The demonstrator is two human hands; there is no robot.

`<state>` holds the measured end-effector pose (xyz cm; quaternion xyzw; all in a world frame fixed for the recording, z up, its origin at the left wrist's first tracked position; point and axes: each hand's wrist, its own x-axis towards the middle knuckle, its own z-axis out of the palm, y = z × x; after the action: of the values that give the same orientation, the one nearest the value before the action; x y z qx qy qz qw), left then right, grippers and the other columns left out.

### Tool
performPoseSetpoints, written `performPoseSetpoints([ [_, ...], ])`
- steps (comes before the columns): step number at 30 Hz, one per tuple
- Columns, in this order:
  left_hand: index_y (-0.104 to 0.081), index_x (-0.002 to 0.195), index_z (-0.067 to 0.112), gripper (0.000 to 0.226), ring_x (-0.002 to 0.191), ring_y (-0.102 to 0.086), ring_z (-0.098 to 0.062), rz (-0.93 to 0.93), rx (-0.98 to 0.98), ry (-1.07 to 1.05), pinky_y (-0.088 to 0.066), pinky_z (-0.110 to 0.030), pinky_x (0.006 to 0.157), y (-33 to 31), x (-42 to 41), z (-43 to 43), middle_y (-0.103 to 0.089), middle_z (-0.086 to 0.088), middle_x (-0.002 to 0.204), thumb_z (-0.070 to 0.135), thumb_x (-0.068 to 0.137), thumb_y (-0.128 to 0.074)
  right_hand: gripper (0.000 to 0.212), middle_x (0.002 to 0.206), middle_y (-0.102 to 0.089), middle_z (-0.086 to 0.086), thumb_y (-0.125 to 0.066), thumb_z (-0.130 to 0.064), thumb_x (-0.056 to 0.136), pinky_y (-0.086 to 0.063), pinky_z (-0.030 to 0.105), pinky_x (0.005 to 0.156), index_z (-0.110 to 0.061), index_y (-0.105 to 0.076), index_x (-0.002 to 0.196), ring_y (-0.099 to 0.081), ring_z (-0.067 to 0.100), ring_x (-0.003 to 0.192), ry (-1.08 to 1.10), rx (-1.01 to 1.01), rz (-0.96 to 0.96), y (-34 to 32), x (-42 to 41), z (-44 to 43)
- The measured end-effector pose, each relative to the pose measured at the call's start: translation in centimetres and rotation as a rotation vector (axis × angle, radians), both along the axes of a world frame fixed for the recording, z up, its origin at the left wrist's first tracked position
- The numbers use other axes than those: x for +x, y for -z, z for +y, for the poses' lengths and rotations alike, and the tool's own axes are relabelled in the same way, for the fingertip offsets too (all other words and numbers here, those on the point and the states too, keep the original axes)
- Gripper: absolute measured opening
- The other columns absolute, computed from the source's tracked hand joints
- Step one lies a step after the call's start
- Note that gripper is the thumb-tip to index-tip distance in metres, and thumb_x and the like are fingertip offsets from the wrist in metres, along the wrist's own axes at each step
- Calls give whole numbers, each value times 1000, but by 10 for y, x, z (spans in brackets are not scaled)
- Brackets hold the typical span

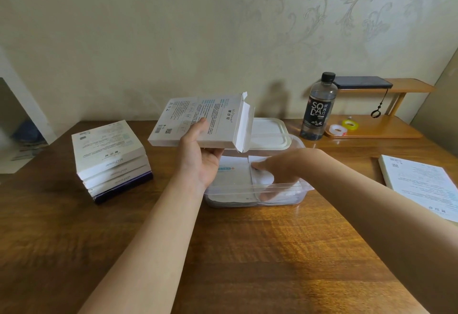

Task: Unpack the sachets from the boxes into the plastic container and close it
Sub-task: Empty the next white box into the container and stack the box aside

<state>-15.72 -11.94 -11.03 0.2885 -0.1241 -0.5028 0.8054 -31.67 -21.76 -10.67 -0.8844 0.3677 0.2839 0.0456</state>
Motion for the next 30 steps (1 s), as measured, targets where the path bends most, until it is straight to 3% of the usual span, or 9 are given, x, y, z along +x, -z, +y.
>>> performPoseSetpoints([
  [17,-62,114,22,24,94,-74,-21,-11,7,4,-60,-31,76,0,0,-2,-78,-4,97,12,92,-66,116,165,-22,1,-65,-76,73,-29,50,118,-31,-2,160,-29,30,148,8,-43,26,8,-2,-12],
  [19,-62,115,21,25,93,-75,-20,-10,9,5,-62,-30,72,-1,0,-2,-78,-5,97,12,92,-67,116,163,-27,1,-67,-76,71,-31,50,117,-30,-7,159,-32,31,146,23,-27,4,8,-3,-12],
  [21,-62,117,22,28,94,-75,-21,-13,12,4,-62,-31,70,0,0,-1,-78,-5,99,12,92,-67,103,157,-39,1,-68,-70,76,-36,46,114,-26,-22,157,-41,29,140,46,-19,-72,2,-4,-8],
  [23,-61,119,22,31,95,-75,-22,-21,17,9,-62,-32,72,-1,0,-1,-77,-6,101,12,91,-68,75,147,-51,2,-70,-54,85,-43,39,108,-20,-45,147,-51,25,130,79,-79,-292,-8,-5,-5],
  [25,-62,117,22,28,93,-75,-21,-32,28,18,-62,-33,74,-2,-1,0,-78,-5,98,12,92,-68,27,117,-70,7,-67,-27,90,-55,36,88,-12,-68,112,-65,23,100,205,-213,-701,-19,-2,-3],
  [26,-63,116,22,26,93,-75,-22,-46,35,27,-61,-34,77,-3,-1,0,-78,-5,98,13,92,-67,14,98,-74,11,-61,-17,88,-58,36,75,-8,-70,94,-67,25,84,311,-260,-934,-25,0,-1],
  [28,-63,117,22,25,96,-74,-23,-78,40,51,-60,-35,83,-5,-2,1,-78,-7,101,13,93,-67,15,78,-72,13,-54,-10,85,-58,36,59,-5,-67,82,-68,26,67,558,-110,-1330,-33,7,3],
  [30,-64,116,23,24,95,-73,-23,-117,46,60,-60,-35,84,-7,-4,1,-78,-7,101,13,94,-66,15,79,-71,17,-51,-6,88,-56,34,54,-2,-65,83,-70,27,62,727,224,-1530,-37,15,12],
])
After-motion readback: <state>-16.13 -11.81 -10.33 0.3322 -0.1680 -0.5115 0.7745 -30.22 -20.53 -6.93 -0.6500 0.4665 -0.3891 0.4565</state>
